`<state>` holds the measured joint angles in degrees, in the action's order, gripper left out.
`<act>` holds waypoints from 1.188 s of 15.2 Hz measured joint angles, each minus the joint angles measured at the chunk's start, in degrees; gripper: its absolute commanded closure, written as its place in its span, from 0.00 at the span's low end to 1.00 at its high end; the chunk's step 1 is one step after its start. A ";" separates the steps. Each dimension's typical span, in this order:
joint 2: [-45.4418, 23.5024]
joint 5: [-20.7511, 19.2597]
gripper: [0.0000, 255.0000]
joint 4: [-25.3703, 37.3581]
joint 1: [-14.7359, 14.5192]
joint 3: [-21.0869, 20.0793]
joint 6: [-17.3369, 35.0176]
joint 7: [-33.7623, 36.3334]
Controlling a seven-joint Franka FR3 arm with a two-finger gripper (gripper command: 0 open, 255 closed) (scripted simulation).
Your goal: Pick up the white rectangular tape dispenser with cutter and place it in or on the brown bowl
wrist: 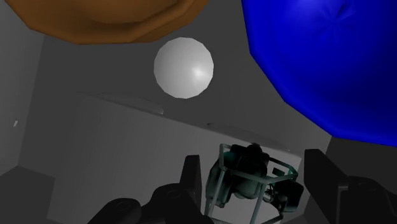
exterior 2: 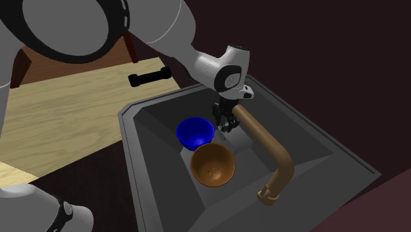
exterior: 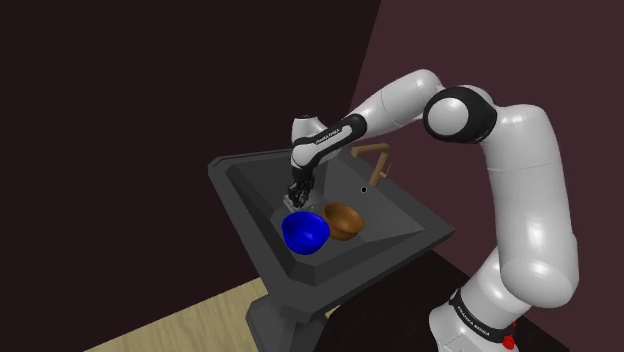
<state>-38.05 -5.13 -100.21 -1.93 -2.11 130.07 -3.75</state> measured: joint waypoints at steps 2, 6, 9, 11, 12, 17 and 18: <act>1.37 0.08 1.00 -0.54 0.01 -0.07 -0.84 -0.04; 3.59 0.23 1.00 -0.79 0.13 -0.16 -2.79 -0.27; 5.35 0.36 1.00 -0.96 0.06 -0.28 -4.38 -0.24; 6.07 0.43 1.00 -0.59 0.08 -0.32 -5.48 -0.33; 6.54 0.48 1.00 -0.46 0.18 -0.31 -6.08 -0.49; 8.92 0.67 1.00 -0.21 0.27 -0.40 -8.70 -0.74; 9.39 0.71 1.00 -0.13 0.28 -0.42 -9.24 -0.77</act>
<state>-28.66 -4.42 -100.34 -1.65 -2.53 120.83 -4.52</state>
